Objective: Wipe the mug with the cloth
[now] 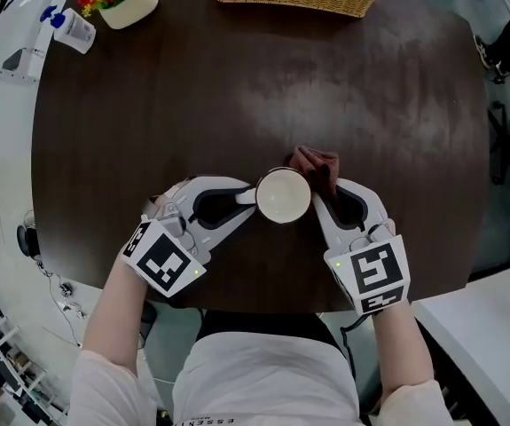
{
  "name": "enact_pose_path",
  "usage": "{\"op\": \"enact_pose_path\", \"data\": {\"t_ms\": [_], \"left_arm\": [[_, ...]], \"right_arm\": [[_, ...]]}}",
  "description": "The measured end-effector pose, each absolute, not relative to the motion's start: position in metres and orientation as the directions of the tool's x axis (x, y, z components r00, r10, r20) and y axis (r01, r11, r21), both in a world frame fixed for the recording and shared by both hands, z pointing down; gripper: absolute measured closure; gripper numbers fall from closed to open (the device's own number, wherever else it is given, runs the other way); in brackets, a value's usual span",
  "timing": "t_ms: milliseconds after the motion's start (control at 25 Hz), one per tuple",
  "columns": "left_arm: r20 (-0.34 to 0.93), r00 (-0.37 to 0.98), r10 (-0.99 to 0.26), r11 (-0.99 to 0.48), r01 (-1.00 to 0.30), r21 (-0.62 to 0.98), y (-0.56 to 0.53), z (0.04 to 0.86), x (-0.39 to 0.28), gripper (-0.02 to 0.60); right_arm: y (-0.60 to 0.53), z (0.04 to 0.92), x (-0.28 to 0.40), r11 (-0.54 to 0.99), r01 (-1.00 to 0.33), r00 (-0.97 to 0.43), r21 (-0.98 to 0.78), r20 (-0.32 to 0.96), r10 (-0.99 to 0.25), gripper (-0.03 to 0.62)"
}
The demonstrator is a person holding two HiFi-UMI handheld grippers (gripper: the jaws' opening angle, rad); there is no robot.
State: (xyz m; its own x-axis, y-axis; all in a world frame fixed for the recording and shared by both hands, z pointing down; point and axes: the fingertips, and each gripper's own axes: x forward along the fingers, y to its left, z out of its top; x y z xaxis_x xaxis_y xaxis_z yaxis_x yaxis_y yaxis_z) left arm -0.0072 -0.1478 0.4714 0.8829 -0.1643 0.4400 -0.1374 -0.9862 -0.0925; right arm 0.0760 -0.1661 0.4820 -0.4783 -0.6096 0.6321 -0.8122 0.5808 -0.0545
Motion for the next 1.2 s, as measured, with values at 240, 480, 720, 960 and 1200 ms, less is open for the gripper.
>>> {"op": "enact_pose_path", "data": {"t_ms": [240, 480, 720, 960, 1200], "left_arm": [[0.445, 0.875, -0.190, -0.982, -0.163, -0.098, -0.148, 0.473, -0.007, 0.502], [0.445, 0.867, -0.224, -0.974, -0.206, -0.089, -0.147, 0.473, -0.008, 0.502], [0.445, 0.865, -0.231, -0.973, -0.212, -0.092, -0.147, 0.474, -0.008, 0.502], [0.460, 0.868, -0.185, -0.983, -0.153, -0.105, -0.145, 0.479, -0.012, 0.502], [0.494, 0.863, -0.105, -0.991, -0.052, -0.121, -0.145, 0.476, -0.007, 0.502]], "right_arm": [[-0.151, 0.483, 0.066, 0.619, -0.784, -0.494, -0.034, 0.637, -0.591, 0.511], [-0.126, 0.485, 0.057, 0.608, -0.790, -0.510, -0.082, 0.638, -0.577, 0.511], [-0.094, 0.489, 0.038, 0.648, -0.749, -0.561, -0.134, 0.648, -0.515, 0.511], [-0.098, 0.479, 0.067, 0.633, -0.770, -0.499, -0.080, 0.694, -0.519, 0.511], [-0.149, 0.454, 0.095, 0.715, -0.698, -0.515, 0.051, 0.658, -0.549, 0.511]]}}
